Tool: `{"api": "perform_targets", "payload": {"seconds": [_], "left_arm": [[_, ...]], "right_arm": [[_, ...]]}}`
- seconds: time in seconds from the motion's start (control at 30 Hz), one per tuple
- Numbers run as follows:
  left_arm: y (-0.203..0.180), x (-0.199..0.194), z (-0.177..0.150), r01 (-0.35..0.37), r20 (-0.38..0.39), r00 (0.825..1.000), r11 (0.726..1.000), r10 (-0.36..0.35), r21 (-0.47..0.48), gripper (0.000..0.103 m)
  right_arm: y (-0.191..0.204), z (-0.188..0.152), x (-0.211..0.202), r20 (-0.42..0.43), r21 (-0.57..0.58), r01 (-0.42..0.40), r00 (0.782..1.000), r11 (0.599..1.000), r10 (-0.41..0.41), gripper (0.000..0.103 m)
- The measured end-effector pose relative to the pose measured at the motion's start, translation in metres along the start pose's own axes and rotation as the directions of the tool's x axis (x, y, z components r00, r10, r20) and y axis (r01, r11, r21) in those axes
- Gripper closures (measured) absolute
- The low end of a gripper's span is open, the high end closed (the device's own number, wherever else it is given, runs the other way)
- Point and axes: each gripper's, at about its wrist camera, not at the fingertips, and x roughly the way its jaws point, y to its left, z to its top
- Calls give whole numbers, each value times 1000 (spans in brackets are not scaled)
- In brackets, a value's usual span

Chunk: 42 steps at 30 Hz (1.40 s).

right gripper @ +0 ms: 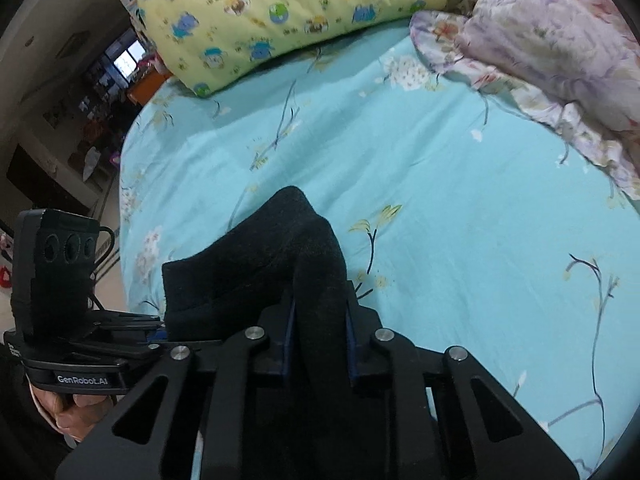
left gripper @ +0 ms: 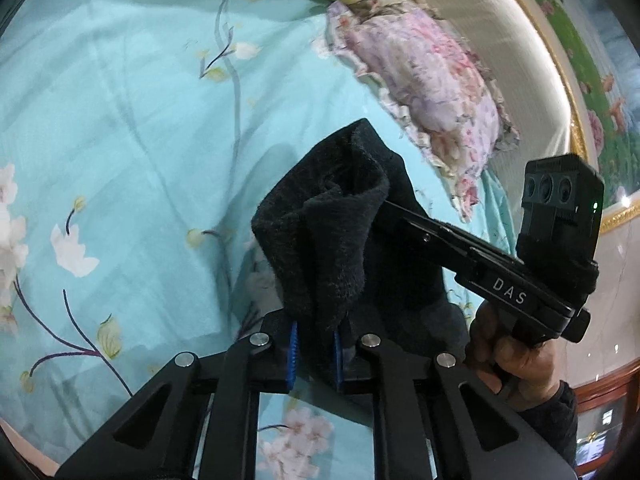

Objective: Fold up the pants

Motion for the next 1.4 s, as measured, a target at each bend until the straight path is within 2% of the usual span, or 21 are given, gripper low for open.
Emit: {"api": "perform_targets", "payload": {"seconds": [0.33,0.47,0.77,0.9,1.1,1.4], "left_arm": [[-53,-29,-6,77,37,996,991,-82,110,92],[-77,-34,-13,116,29,992,979,-122,166,92],[-125,-38,-39,159,-9,987,948,-162,274,92],[-143,-38,-50,179,-33,984,933,-178,313,92],[-181,-34,-70,215,-81,977,895,-199,391,92],[-232,-14,-108,257,-167,965,838,-201,482,92]], "right_arm": [[-4,-19,-72,181,72,-77,982,994,63,83],[-7,-30,-98,236,96,-92,970,991,67,83],[-18,-61,-143,323,143,-98,945,985,47,83],[-24,-78,-160,359,168,-102,933,981,36,83],[-35,-109,-188,418,212,-110,908,971,12,83],[-60,-172,-229,520,304,-148,854,941,-34,83]]}}
